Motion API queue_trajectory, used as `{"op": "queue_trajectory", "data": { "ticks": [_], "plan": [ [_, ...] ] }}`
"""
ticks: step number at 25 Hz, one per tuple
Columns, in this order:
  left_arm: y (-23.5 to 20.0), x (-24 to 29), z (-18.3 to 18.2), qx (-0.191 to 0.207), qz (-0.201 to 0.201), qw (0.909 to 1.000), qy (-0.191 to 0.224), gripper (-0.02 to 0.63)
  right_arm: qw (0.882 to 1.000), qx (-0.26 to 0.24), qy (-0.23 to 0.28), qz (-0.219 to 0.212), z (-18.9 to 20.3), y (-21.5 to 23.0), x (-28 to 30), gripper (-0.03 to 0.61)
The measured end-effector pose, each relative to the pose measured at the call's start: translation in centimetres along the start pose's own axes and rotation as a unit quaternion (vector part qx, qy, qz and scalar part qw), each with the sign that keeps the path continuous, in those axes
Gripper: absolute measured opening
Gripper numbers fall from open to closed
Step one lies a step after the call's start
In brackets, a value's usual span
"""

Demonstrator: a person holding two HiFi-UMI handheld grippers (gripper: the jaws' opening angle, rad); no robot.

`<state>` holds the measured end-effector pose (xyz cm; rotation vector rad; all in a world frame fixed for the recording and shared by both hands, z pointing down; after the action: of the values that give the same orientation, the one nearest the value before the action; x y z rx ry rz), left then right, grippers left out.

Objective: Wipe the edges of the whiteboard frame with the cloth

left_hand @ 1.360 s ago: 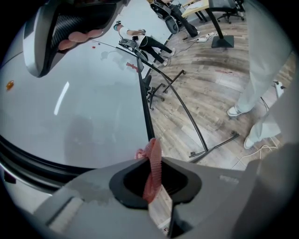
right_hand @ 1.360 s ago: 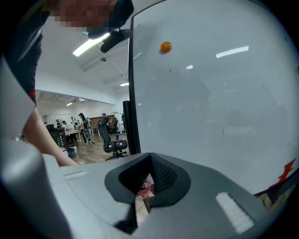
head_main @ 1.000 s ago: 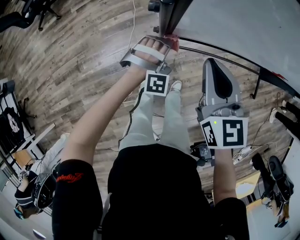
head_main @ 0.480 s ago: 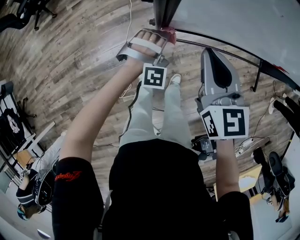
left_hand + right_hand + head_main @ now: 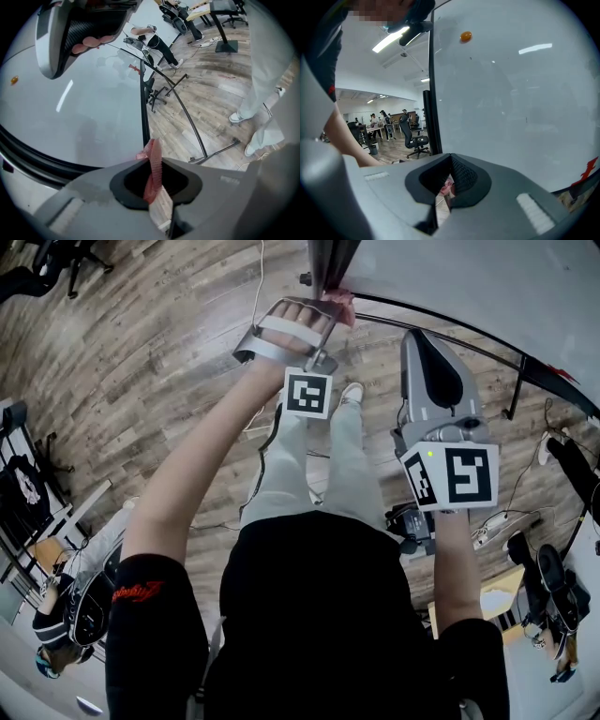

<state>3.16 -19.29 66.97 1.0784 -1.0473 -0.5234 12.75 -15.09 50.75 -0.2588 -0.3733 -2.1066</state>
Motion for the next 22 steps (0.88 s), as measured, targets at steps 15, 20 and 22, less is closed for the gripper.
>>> {"op": "queue_trajectory", "data": {
  "ticks": [15,20,22],
  "plan": [
    [0.0,-3.1,0.1,-0.154,0.013,0.988,-0.01,0.052,1.0,-0.009,-0.002,-0.001,-0.5,-0.2,-0.3,0.002],
    [-0.7,-4.6,0.0,-0.277,0.008,0.9609,0.006,0.054,1.0,-0.012,-0.003,-0.003,-0.8,-0.2,-0.5,0.002],
    [-1.3,-5.7,-0.4,-0.32,0.003,0.9474,0.017,0.052,1.0,-0.015,-0.001,-0.004,-1.1,-0.5,-0.9,0.002]
  ]
}}
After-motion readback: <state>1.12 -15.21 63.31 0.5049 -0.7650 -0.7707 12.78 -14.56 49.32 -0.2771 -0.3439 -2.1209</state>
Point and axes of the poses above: the fingertips, and each gripper's own axes: x forward along the fingers, y to its right, z out of its underside, the point moved 5 cm from there along -x, backward along the fingers, and after that the axes turned 9 degrees about -z, right-handed, at the moved point
